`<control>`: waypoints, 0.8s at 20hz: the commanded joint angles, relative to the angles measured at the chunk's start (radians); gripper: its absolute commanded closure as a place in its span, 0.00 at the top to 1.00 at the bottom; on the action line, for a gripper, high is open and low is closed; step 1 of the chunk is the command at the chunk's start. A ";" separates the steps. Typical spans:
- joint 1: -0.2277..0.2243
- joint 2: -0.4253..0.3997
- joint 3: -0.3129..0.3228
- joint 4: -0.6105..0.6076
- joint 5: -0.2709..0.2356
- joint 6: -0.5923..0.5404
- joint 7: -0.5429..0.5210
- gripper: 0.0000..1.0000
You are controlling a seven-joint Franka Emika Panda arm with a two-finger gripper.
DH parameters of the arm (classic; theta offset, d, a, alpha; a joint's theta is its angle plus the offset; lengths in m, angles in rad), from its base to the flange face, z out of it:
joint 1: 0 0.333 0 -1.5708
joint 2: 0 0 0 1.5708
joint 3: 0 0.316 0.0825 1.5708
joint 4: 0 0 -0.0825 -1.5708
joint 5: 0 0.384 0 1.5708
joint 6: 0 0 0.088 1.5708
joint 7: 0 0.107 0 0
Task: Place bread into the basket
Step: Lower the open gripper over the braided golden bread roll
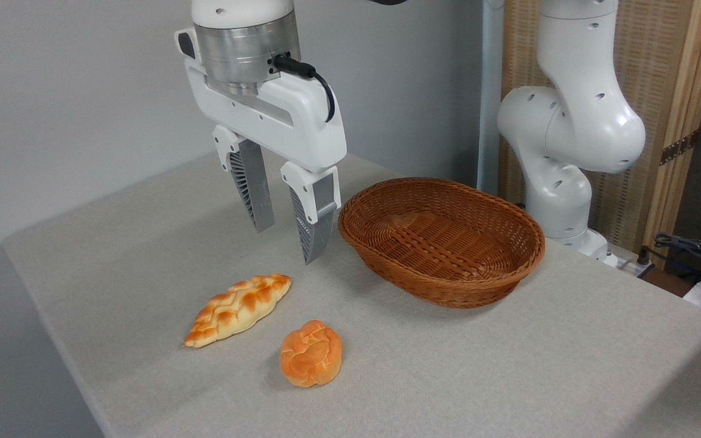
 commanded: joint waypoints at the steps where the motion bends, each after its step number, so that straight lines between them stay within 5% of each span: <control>1: 0.001 -0.022 0.010 -0.015 -0.038 0.079 0.009 1.00; 12: -0.002 -0.037 -0.002 -0.055 -0.038 0.077 0.005 1.00; 16: -0.004 -0.040 -0.057 -0.093 -0.041 0.102 -0.003 1.00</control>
